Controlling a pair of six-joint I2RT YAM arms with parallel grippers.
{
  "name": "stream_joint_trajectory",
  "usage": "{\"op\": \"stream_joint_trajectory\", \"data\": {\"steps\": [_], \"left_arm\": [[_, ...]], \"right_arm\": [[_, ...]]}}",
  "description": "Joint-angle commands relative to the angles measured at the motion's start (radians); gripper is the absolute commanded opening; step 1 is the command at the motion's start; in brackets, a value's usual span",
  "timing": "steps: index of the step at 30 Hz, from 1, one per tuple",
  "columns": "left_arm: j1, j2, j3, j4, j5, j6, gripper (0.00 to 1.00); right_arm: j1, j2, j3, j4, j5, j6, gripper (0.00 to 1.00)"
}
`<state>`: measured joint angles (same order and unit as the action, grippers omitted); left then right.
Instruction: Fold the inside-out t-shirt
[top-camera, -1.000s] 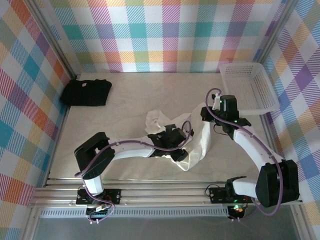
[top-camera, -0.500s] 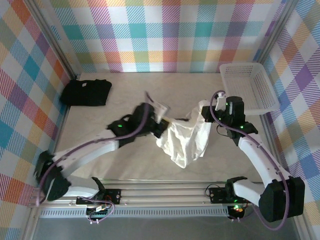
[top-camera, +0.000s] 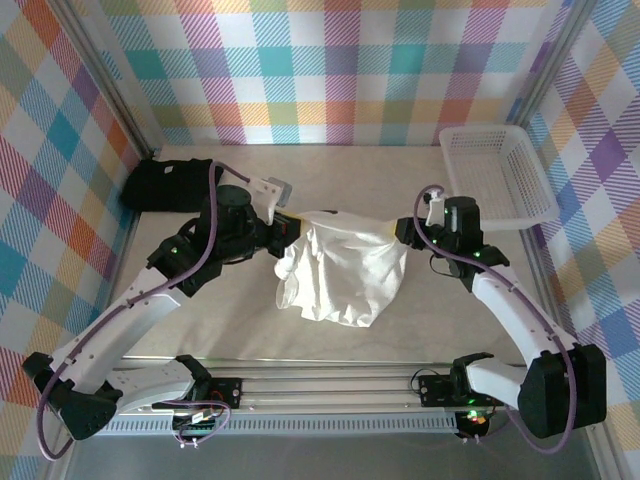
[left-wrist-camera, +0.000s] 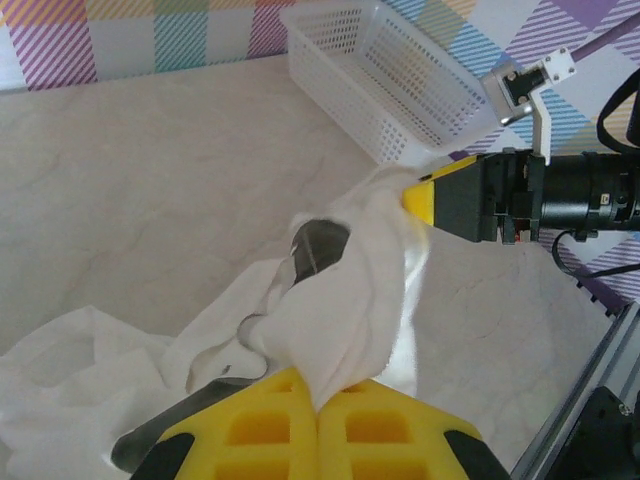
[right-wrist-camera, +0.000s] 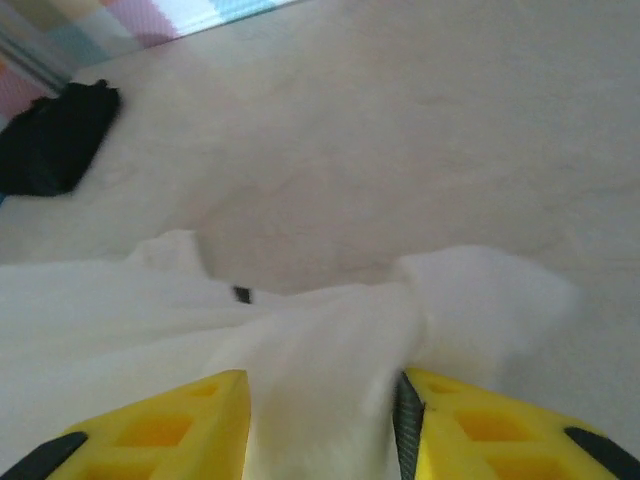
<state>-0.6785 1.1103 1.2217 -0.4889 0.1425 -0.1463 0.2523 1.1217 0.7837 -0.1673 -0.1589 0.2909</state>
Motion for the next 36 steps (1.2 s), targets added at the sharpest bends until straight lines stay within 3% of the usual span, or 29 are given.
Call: {"op": "stream_joint_trajectory", "data": {"steps": [1,4,8,11,13,17,19,21,25,27,32,36], "left_arm": [[0.010,0.018,0.000,0.017,0.046,-0.034,0.00],[0.011,0.027,-0.006,0.029,0.055,-0.039,0.00],[0.010,0.028,-0.011,0.030,0.046,-0.038,0.00],[0.010,0.026,-0.011,0.028,0.041,-0.037,0.00],[0.010,0.024,-0.013,0.028,0.040,-0.039,0.00],[0.010,0.022,-0.015,0.020,0.040,-0.037,0.00],[0.011,0.016,-0.017,0.016,0.027,-0.035,0.00],[0.011,0.007,-0.020,0.010,0.008,-0.032,0.00],[0.012,0.002,-0.033,-0.005,-0.102,-0.046,0.00],[0.011,0.007,-0.050,-0.005,-0.206,-0.062,0.00],[0.027,0.107,-0.088,0.029,-0.438,-0.071,0.03],[0.034,0.216,-0.053,0.018,-0.501,-0.059,0.09]], "right_arm": [[0.095,-0.067,-0.009,-0.010,0.121,-0.103,0.49],[0.226,-0.130,-0.033,0.030,0.173,-0.229,0.53],[0.394,-0.123,-0.089,0.148,-0.001,-0.298,0.57],[0.505,-0.041,-0.111,0.241,-0.040,-0.277,0.64],[0.542,0.018,-0.118,0.303,-0.027,-0.254,0.69],[0.572,0.140,-0.081,0.394,-0.057,-0.212,0.69],[0.578,0.180,-0.055,0.396,-0.028,-0.199,0.60],[0.577,0.195,-0.037,0.372,0.012,-0.204,0.34],[0.568,0.114,-0.051,0.309,0.049,-0.247,0.03],[0.543,0.057,-0.067,0.287,-0.013,-0.254,0.00],[0.454,0.002,-0.117,0.403,-0.406,-0.173,0.00],[0.437,0.028,-0.119,0.457,-0.463,-0.124,0.00]]}}
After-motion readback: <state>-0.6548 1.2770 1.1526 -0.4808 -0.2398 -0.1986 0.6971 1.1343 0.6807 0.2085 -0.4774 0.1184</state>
